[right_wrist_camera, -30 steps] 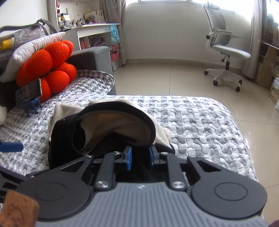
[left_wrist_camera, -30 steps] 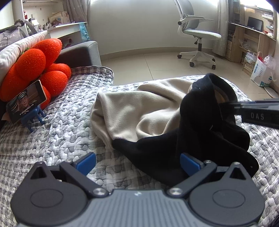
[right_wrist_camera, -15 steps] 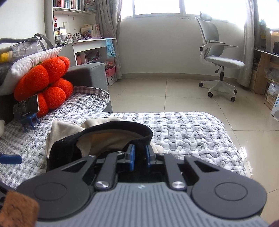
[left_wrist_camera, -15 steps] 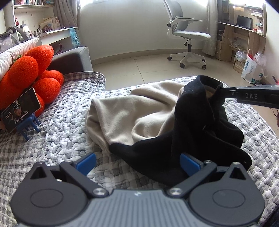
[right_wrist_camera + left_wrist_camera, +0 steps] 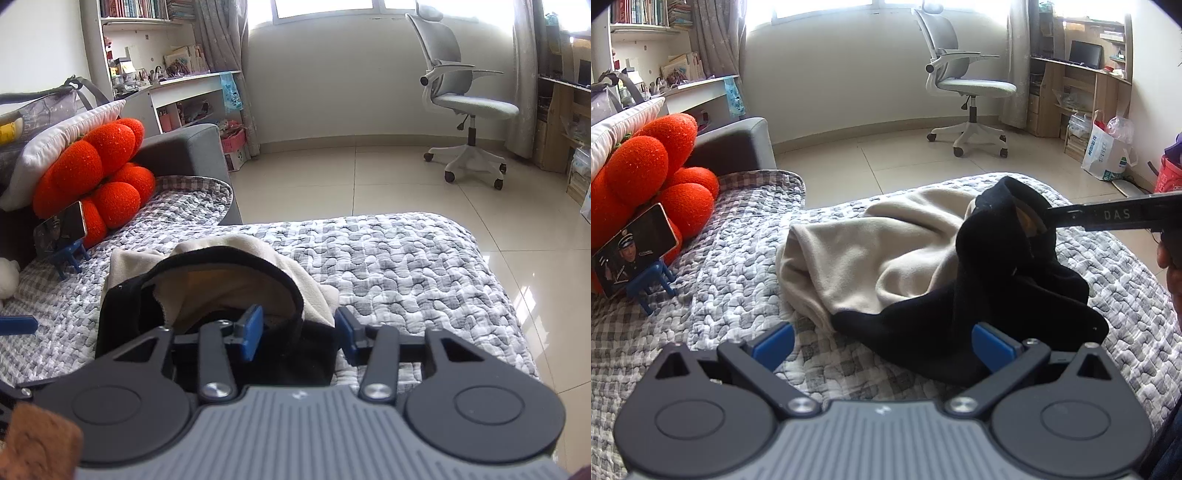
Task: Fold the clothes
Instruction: 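Close both grippers on the black fabric of the sweatshirt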
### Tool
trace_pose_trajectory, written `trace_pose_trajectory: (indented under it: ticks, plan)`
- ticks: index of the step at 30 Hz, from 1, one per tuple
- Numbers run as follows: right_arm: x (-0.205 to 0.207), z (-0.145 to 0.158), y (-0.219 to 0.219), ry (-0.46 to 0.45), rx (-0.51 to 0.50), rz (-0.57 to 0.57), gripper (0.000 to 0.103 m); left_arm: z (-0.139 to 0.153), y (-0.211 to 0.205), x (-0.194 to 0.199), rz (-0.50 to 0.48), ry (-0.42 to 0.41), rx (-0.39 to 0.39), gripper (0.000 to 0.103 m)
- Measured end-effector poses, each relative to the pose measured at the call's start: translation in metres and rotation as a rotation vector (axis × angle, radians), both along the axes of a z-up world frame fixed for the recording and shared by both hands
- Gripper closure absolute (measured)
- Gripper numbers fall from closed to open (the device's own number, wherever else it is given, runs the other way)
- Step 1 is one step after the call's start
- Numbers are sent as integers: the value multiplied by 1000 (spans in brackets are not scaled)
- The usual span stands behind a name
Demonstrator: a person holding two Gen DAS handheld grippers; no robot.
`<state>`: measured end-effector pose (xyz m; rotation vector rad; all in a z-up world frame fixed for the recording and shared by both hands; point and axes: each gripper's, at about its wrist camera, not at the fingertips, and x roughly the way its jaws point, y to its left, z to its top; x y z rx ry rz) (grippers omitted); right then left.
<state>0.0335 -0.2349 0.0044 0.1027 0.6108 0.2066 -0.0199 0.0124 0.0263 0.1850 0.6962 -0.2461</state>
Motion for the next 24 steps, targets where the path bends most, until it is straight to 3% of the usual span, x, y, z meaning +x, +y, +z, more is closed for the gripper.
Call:
trace_pose_trajectory:
  ticks: [5, 13, 18, 21, 24]
  plan:
    - [-2, -5, -6, 44, -15, 63, 55, -2, -6, -4, -68, 11, -26, 0]
    - [-1, -20, 9, 143, -86, 156, 55, -21, -37, 9, -131, 48, 93, 1]
    - [-5, -25, 16, 151, -113, 222, 55, -22, -30, 20, -102, 67, 45, 17]
    - [-2, -31, 24, 161, -187, 219, 85, -22, -30, 19, -105, 62, 38, 27]
    - [0, -31, 22, 150, -208, 176, 96, -24, -34, 20, -110, 65, 44, 48]
